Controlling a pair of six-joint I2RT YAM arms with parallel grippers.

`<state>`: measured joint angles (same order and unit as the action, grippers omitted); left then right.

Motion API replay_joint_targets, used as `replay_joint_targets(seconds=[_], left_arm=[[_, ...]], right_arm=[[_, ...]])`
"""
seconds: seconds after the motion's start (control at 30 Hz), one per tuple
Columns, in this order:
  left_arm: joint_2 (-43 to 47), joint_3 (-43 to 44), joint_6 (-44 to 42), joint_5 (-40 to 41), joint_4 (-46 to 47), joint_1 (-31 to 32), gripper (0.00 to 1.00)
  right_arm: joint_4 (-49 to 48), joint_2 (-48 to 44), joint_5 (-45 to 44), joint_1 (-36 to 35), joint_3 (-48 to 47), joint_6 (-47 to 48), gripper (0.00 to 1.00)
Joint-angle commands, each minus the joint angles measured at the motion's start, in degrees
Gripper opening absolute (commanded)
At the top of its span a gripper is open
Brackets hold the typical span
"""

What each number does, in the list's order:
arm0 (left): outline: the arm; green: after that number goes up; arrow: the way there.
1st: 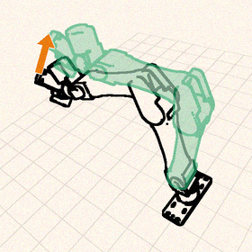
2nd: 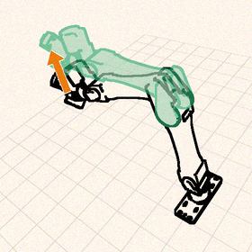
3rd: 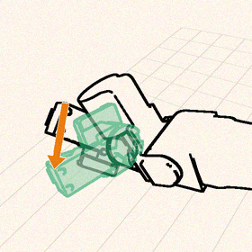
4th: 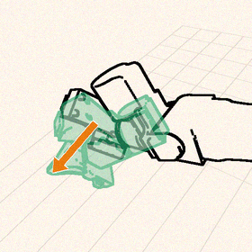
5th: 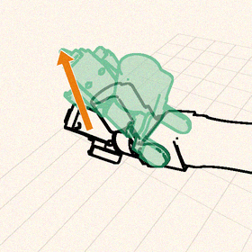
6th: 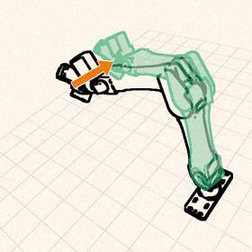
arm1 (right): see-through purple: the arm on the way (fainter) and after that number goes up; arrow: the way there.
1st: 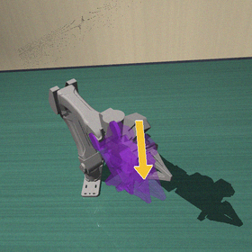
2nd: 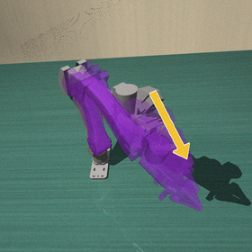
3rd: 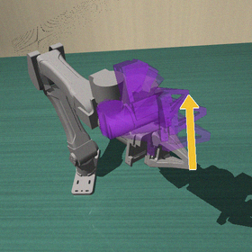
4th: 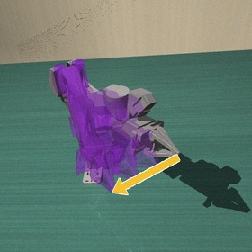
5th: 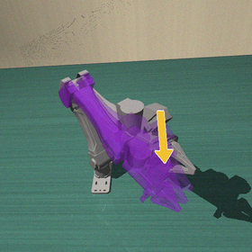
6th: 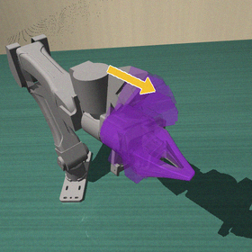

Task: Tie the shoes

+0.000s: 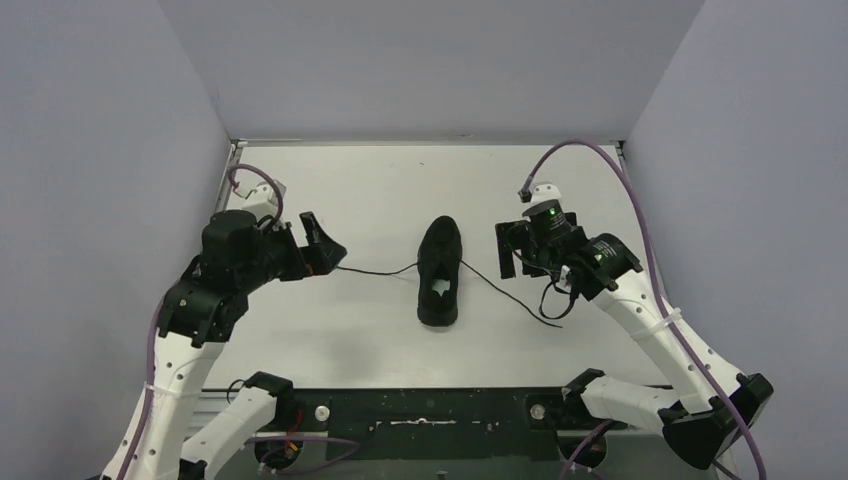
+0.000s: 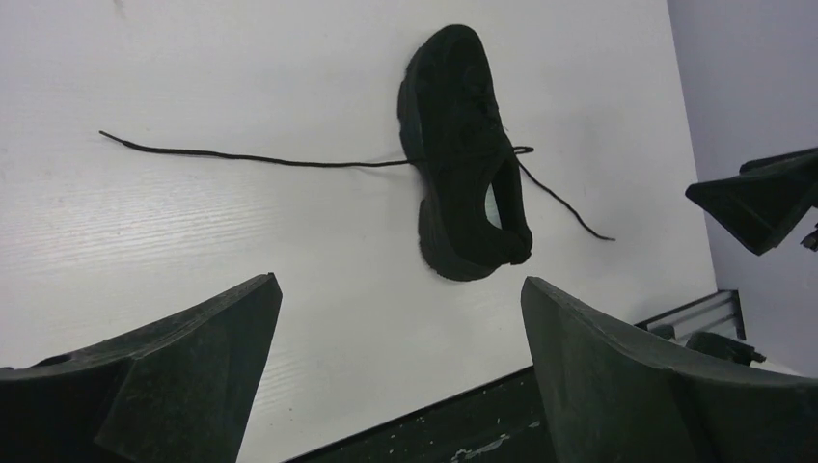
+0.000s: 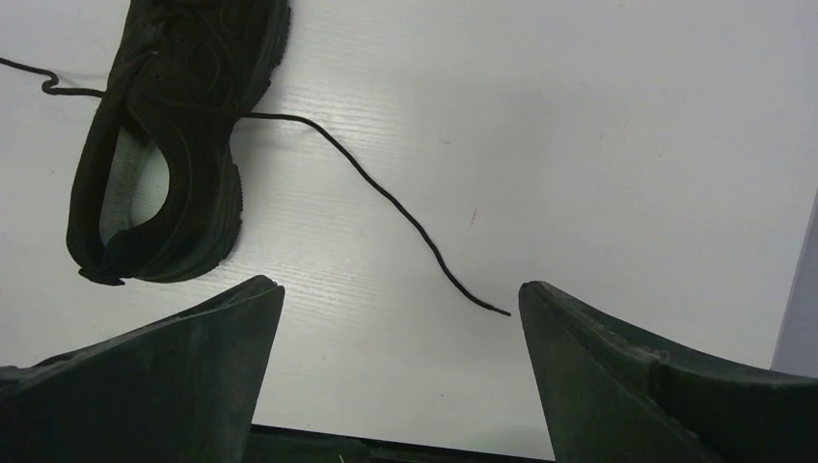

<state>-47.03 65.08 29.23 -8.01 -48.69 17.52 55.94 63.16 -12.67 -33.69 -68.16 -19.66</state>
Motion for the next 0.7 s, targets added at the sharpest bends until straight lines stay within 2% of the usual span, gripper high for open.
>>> replay_joint_targets(seconds=[0.0, 0.1, 0.33, 0.5, 0.67], left_arm=[[-5.25, 1.67, -4.13, -7.51, 1.56, -0.29, 0.95], [-9.14, 2.25, -6.10, -10.22, 0.50, -0.14, 0.95], [-12.10, -0.42, -8.93, -9.19, 2.89, 3.49, 0.93], [-15.13, -1.02, -10.55, -8.71, 1.39, 5.45, 0.85], [-14.78, -2.15, -11.90, -9.35, 0.88, 7.79, 0.84]], right_arm=[[-1.47, -0.67, 1.09, 0.29, 0.24, 1.36, 1.00], [0.18, 1.45, 1.26, 0.38, -0.37, 3.19, 1.00], [1.32, 10.79, 4.39, 2.33, 0.74, 7.76, 0.99], [-4.59, 17.45, 8.35, 4.39, 2.56, 12.97, 0.88], [-9.87, 22.43, 14.37, 7.38, 4.12, 15.12, 0.81]])
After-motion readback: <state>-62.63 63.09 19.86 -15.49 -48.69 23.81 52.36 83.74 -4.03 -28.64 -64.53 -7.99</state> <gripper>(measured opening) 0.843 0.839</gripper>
